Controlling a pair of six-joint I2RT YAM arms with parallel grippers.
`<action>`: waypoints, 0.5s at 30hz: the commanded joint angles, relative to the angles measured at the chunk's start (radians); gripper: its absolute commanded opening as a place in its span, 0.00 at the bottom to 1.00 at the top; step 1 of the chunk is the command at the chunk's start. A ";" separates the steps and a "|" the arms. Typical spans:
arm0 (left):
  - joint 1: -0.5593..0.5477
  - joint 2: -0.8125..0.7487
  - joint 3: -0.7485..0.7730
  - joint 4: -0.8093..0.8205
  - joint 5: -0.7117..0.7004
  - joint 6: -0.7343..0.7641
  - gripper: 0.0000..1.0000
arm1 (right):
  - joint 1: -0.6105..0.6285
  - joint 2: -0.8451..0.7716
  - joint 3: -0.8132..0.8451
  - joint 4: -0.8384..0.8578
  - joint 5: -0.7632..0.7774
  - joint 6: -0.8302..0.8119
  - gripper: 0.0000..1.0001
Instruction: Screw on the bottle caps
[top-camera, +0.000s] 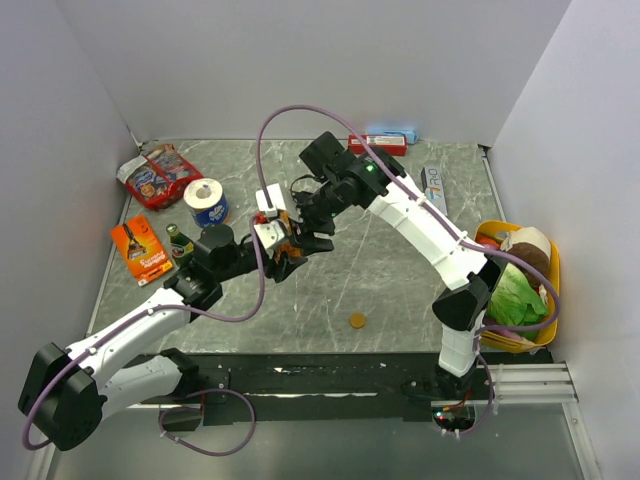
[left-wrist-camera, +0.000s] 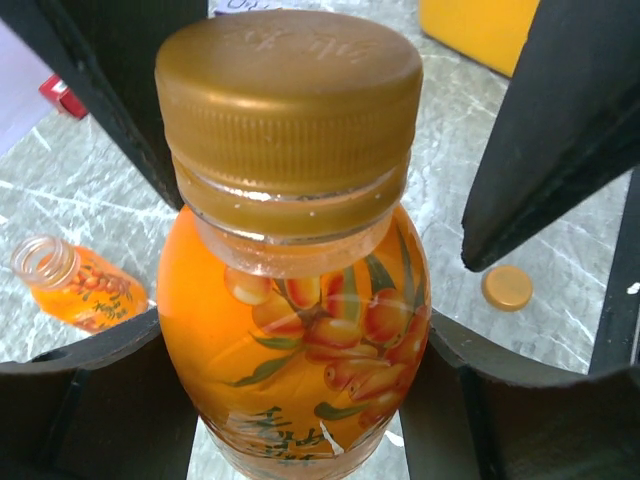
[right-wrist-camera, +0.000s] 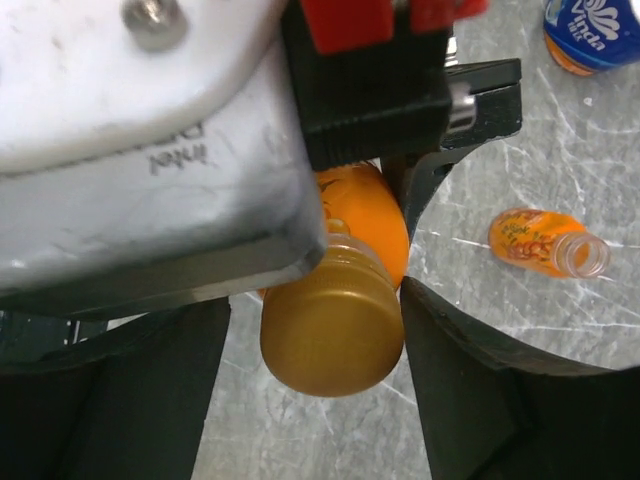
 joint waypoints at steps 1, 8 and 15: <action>0.003 -0.019 0.007 0.079 0.074 0.017 0.01 | -0.002 -0.041 0.022 -0.106 -0.001 0.013 0.80; 0.003 -0.010 0.013 -0.003 0.141 0.060 0.01 | -0.108 -0.099 -0.009 -0.227 -0.065 -0.043 0.99; 0.007 -0.009 0.053 -0.155 0.238 0.195 0.01 | -0.131 -0.341 -0.209 -0.031 -0.044 -0.242 1.00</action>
